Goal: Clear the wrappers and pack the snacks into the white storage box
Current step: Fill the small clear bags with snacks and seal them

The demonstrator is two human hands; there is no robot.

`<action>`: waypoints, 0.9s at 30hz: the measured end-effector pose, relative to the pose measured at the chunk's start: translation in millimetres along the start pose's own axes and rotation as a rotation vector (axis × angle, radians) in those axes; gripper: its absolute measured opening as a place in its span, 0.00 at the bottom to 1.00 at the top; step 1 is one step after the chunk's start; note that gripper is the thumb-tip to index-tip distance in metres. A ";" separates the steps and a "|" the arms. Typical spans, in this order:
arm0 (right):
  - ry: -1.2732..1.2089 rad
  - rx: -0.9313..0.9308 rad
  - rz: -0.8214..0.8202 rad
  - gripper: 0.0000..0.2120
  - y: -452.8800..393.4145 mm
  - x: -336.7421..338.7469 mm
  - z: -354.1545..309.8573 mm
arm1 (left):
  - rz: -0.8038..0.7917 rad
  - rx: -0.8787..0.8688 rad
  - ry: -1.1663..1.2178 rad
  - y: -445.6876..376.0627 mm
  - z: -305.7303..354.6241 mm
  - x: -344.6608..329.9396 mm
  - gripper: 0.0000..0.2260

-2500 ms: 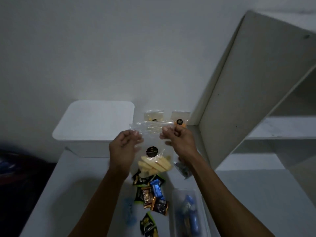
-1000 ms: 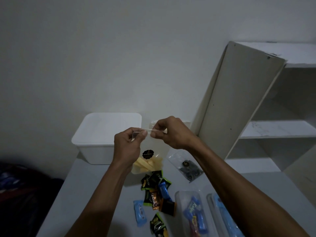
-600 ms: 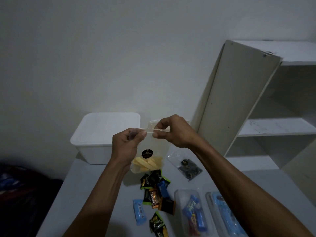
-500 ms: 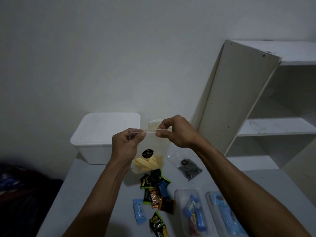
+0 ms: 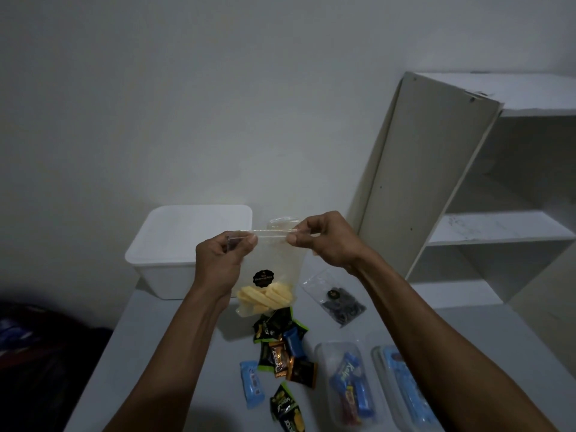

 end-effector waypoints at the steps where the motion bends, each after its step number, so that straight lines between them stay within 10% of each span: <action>1: -0.004 0.008 0.014 0.09 0.0 0.6 0.0 | -0.002 0.004 0.000 0.3 -0.6 0.4 0.03; 27: -0.249 0.085 0.148 0.07 18.4 28.4 3.3 | 0.058 0.053 0.065 -6.1 -4.6 8.8 0.04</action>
Point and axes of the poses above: each hand's wrist, its own y-axis away from the middle knuckle, its own x-axis out of the back of the hand, z = x × y, the point moved 7 cm from there along -y, towards the middle knuckle, and after that the axes turned 12 degrees about -y, right-handed, at the moved point
